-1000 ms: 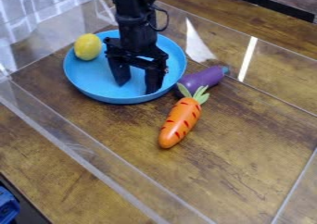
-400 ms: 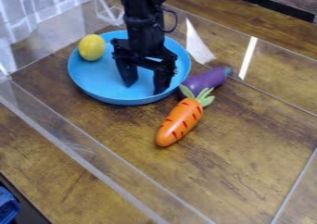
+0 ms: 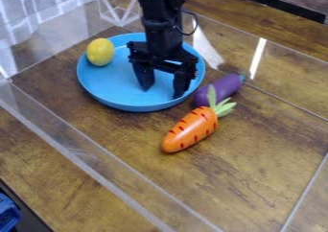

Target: Remove the lemon from the blue tray and put it on the table

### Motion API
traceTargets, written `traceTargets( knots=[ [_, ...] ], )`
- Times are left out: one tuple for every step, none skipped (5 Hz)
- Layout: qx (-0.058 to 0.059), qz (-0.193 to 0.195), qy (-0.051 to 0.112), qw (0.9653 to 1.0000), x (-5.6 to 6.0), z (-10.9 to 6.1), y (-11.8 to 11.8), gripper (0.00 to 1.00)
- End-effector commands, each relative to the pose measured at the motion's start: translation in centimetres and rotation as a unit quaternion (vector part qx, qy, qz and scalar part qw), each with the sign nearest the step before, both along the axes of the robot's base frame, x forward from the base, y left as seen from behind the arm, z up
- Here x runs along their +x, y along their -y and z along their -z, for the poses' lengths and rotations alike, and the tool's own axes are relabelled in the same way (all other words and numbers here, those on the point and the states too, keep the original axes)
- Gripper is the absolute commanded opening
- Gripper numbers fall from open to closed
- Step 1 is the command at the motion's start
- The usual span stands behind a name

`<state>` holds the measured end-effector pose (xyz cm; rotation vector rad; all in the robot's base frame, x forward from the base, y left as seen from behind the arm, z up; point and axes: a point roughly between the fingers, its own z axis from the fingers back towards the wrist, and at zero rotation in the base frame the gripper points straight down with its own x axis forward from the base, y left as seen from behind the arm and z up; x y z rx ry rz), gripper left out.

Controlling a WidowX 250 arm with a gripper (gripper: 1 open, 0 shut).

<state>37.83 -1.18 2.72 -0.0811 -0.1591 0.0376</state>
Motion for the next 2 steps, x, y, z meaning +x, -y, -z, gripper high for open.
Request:
traceTargets(
  knots=[
    [-0.001, -0.002, 0.006, 1.0, 0.09, 0.71, 2.52, 1.0],
    [-0.001, 0.018, 0.008, 0.9998, -0.1, 1.39, 2.42, 1.0]
  ],
)
